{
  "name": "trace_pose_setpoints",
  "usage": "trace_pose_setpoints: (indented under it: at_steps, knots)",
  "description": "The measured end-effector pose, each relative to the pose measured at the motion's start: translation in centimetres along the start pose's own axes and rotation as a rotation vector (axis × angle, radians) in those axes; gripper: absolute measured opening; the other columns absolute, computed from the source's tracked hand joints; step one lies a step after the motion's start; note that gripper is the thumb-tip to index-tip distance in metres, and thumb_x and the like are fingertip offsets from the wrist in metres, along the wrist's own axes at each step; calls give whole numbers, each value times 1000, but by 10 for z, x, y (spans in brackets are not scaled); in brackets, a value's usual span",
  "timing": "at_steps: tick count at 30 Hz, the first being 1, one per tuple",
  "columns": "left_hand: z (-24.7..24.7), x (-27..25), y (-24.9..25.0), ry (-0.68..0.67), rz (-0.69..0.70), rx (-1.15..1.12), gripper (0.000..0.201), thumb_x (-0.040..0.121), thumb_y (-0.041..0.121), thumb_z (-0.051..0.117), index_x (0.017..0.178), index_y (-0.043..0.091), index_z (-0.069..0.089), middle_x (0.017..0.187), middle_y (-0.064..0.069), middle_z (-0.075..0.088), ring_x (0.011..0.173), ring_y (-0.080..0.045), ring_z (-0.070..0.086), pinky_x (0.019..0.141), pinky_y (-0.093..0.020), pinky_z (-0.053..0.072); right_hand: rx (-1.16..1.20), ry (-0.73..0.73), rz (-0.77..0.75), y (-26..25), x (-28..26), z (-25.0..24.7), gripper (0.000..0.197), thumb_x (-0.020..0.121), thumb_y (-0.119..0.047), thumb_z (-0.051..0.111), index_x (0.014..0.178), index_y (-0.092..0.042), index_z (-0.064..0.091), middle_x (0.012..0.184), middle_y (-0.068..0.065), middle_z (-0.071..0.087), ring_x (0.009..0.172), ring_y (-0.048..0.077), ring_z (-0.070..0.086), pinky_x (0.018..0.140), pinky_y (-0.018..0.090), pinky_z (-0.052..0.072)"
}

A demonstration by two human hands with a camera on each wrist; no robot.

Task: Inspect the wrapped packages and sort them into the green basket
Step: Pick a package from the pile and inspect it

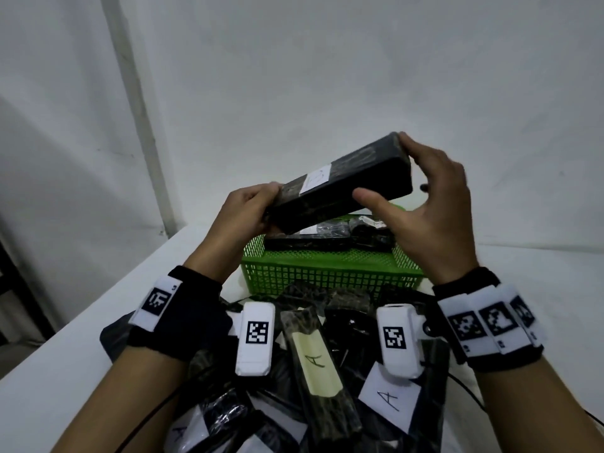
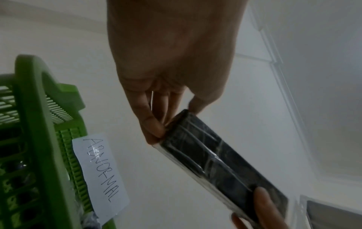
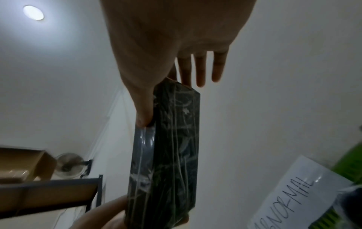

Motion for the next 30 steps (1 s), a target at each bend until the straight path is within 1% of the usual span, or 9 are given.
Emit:
trace_pose_setpoints:
  at_steps: [2, 4, 7, 9, 14, 17, 21, 26, 30]
  knots:
    - [11, 3, 4, -77, 19, 17, 39, 90, 36, 65, 118, 10, 69, 102, 0, 74, 84, -12, 72, 65, -21, 55, 40, -43, 138, 21, 3, -10, 79, 77, -52, 80, 144, -25, 50, 135, -12, 56, 125, 10, 52, 103, 39, 48]
    - [23, 9, 10, -132, 33, 163, 68, 74, 45, 75, 132, 14, 60, 111, -1, 73, 87, -11, 72, 69, -23, 55, 37, -96, 225, 37, 4, -21, 81, 77, -45, 82, 147, -26, 44, 132, -13, 54, 119, 6, 53, 101, 34, 49]
    - [61, 26, 31, -177, 138, 439, 74, 73, 51, 81, 136, 24, 53, 112, 5, 70, 86, -12, 72, 71, -26, 54, -51, -189, 269, 58, 11, -47, 90, 76, -41, 84, 151, -34, 36, 130, -10, 53, 118, 8, 53, 98, 26, 45]
    - [93, 36, 43, -216, 196, 561, 76, 74, 57, 78, 139, 29, 49, 110, 7, 66, 88, -11, 70, 74, -28, 53, -180, -236, 250, 71, 18, -62, 92, 72, -42, 87, 150, -34, 40, 137, -4, 55, 126, 15, 52, 106, 32, 43]
    - [197, 57, 52, -409, 288, 794, 63, 79, 58, 74, 131, 27, 55, 107, 3, 65, 88, -14, 62, 76, -27, 49, -458, -238, 377, 121, 37, -120, 85, 65, -44, 90, 141, -32, 54, 140, 2, 54, 126, 22, 54, 103, 32, 39]
    - [255, 69, 40, -564, 271, 1016, 62, 84, 58, 68, 134, 24, 54, 112, 1, 58, 97, -19, 56, 86, -33, 48, -581, -311, 431, 161, 47, -149, 85, 63, -45, 91, 139, -31, 55, 138, 4, 55, 124, 22, 55, 98, 30, 39]
    - [314, 83, 13, -741, 191, 1207, 56, 90, 50, 63, 135, 19, 54, 120, -1, 59, 105, -22, 57, 88, -36, 51, -642, -422, 509, 224, 49, -153, 83, 63, -46, 91, 135, -27, 56, 132, 6, 57, 117, 27, 58, 90, 31, 41]
    - [365, 92, -33, -893, 97, 1393, 41, 96, 40, 57, 127, 14, 61, 106, -5, 62, 87, -27, 57, 63, -25, 41, -581, -491, 603, 301, 35, -130, 77, 62, -38, 94, 127, -22, 57, 124, 7, 63, 106, 27, 62, 78, 27, 38]
    - [381, 109, -73, -879, 47, 1473, 40, 95, 33, 59, 130, 15, 62, 128, -8, 64, 116, -28, 61, 81, -29, 43, -537, -545, 628, 345, 33, -104, 79, 57, -37, 92, 126, -23, 56, 123, 8, 62, 107, 29, 63, 79, 26, 42]
Point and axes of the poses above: each hand's wrist, its own x-axis towards the middle knuckle, its own z-axis out of the palm, y = z × x, the point moved 6 cm from there along x, towards the middle knuckle
